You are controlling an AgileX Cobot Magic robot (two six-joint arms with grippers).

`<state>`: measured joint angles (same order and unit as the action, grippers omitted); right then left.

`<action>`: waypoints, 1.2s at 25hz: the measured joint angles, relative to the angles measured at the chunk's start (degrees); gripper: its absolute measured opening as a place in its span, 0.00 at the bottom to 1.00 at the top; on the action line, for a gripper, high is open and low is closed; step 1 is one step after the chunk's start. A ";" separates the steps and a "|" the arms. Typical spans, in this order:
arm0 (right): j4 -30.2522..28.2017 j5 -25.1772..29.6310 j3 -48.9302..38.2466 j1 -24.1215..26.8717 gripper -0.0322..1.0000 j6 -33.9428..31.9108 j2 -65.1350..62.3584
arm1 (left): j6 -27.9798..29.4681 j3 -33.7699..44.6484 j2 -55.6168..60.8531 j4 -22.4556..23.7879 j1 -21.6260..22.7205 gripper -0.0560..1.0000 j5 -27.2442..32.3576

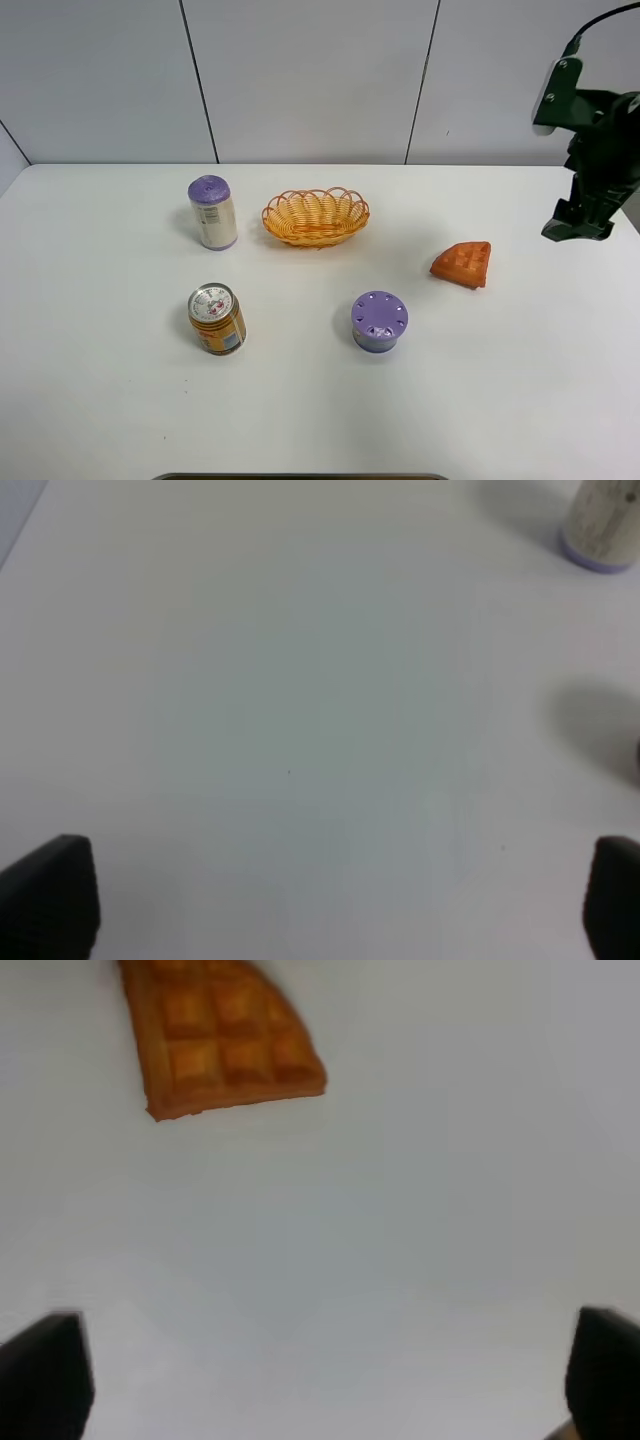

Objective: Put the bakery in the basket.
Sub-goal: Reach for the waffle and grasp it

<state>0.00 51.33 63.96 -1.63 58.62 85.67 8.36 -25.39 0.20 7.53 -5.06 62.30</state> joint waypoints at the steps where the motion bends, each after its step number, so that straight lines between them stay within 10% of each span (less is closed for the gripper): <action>1: 0.00 -0.66 0.00 0.00 0.94 0.95 1.25 | 0.00 0.00 0.00 0.00 0.00 0.99 0.00; 30: 6.40 -17.09 0.16 -6.36 0.94 13.36 24.54 | 0.00 0.00 0.00 0.00 0.00 0.99 0.00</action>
<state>6.40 34.24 64.12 -7.99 71.98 110.21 8.36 -25.39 0.20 7.53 -5.06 62.30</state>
